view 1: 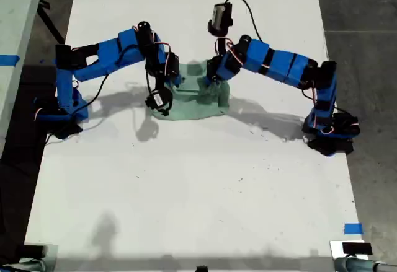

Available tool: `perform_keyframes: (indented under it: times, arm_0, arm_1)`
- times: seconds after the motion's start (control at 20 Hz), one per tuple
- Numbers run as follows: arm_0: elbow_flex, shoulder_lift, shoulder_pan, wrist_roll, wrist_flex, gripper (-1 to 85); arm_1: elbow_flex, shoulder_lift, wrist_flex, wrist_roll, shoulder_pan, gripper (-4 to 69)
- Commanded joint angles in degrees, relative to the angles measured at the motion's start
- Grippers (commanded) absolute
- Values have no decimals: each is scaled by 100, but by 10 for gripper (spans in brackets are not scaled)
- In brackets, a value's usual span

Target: Fold t-shirt

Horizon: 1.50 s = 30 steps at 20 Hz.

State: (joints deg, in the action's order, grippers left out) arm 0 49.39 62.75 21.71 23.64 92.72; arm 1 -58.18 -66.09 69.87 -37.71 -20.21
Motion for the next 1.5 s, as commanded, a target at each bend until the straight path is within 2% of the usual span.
perform_keyframes:
  times: [0.0,0.05,0.1,0.15,0.3,0.45,0.6,0.8,0.95,1.05,1.15,1.25,1.3,1.4,1.45]
  arm_0:
    - [-70,97,237,18,9,13]
    - [-70,167,299,26,-9,130]
    - [-79,308,352,141,-26,239]
    - [-79,510,439,193,-26,292]
    - [-26,1257,817,571,9,340]
    - [510,1969,1213,606,70,336]
    - [2355,3173,1397,554,-729,328]
    - [5555,5282,1468,325,-1978,262]
    - [7427,6627,1248,-62,-2452,232]
    - [8561,7708,984,-404,-2795,162]
    - [9738,9035,712,-747,-3103,60]
    - [10811,10529,501,-1046,-3120,1]
    - [11162,11232,457,-1195,-2874,1]
    - [11698,12709,492,-1318,-2074,1]
    - [11944,13351,492,-1327,-1714,1]
  arm_1:
    - [281,44,-237,-167,-167,-8]
    - [299,62,-237,-176,-237,34]
    - [396,44,-193,-220,-334,298]
    - [571,-18,-62,-422,-422,437]
    - [721,-545,334,-606,-844,363]
    - [404,-1116,703,-694,-1239,315]
    - [-598,-1942,853,-721,-1529,289]
    - [-3313,-3964,448,-527,-1705,261]
    - [-5353,-5467,141,-26,-1564,133]
    - [-6442,-6144,9,413,-1318,43]
    - [-7506,-6741,-387,1055,-940,19]
    - [-8807,-7603,-1028,1811,-589,1]
    - [-9492,-8191,-1248,2188,-519,-11]
    - [-10714,-9773,-1230,2848,-308,-11]
    - [-11162,-10731,-905,3094,-193,-11]
